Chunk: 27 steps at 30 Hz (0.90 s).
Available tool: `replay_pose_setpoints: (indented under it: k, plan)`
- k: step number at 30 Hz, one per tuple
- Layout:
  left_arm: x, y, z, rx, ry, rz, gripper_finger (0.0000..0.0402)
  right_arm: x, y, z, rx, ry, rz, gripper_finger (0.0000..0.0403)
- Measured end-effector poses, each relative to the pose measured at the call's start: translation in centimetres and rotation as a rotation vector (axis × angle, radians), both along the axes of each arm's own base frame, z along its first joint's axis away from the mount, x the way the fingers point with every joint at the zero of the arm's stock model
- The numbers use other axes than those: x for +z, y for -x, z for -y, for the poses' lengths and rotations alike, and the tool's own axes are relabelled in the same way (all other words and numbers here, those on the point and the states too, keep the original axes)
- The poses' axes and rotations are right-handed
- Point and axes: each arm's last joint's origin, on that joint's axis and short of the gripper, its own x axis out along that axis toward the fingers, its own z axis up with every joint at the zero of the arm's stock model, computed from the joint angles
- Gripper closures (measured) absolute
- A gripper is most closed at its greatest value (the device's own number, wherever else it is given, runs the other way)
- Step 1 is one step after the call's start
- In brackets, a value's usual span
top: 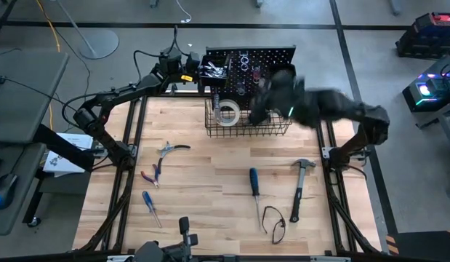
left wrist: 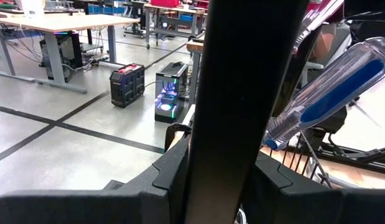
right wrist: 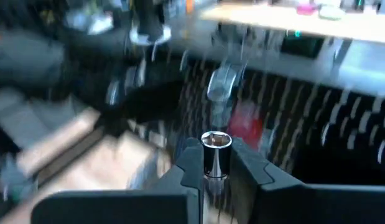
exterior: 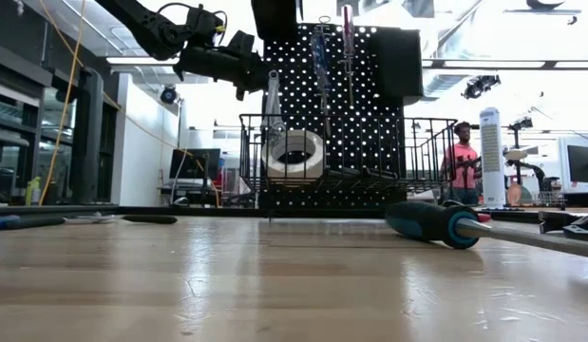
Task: Hang tools onto peg board
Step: Put the socket in the left black bin on the pegboard
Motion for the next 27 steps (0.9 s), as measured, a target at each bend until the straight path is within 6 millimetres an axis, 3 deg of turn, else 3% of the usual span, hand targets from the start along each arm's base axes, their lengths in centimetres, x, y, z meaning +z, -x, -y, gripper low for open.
replay_pose_setpoints:
  k: [3, 8, 11, 14, 20, 27]
  plan:
    - [0.0, 0.0, 0.0, 0.000, -0.001, 0.001, 0.0293, 2.3, -0.6, 2.9, 0.072, 0.057, 0.080, 0.0372]
    - [0.0, 0.0, 0.0, 0.000, 0.000, 0.002, 0.0293, 3.9, -3.1, 6.4, 0.265, 0.137, 0.287, 0.0372]
    - [0.0, 0.0, 0.0, 0.000, 0.000, 0.002, 0.0293, 3.9, -4.2, 8.0, 0.327, 0.137, 0.369, 0.0372]
    - [0.0, 0.0, 0.0, 0.000, 0.000, 0.002, 0.0293, 2.6, -5.7, 9.4, 0.346, 0.097, 0.370, 0.0372]
    - [0.0, 0.0, 0.0, 0.000, 0.000, 0.002, 0.0293, 0.7, -7.7, 10.5, 0.419, 0.011, 0.372, 0.0333]
    - [0.0, 0.0, 0.0, 0.000, 0.002, 0.000, 0.0293, 0.9, -7.2, 10.4, 0.367, -0.027, 0.388, 0.0263]
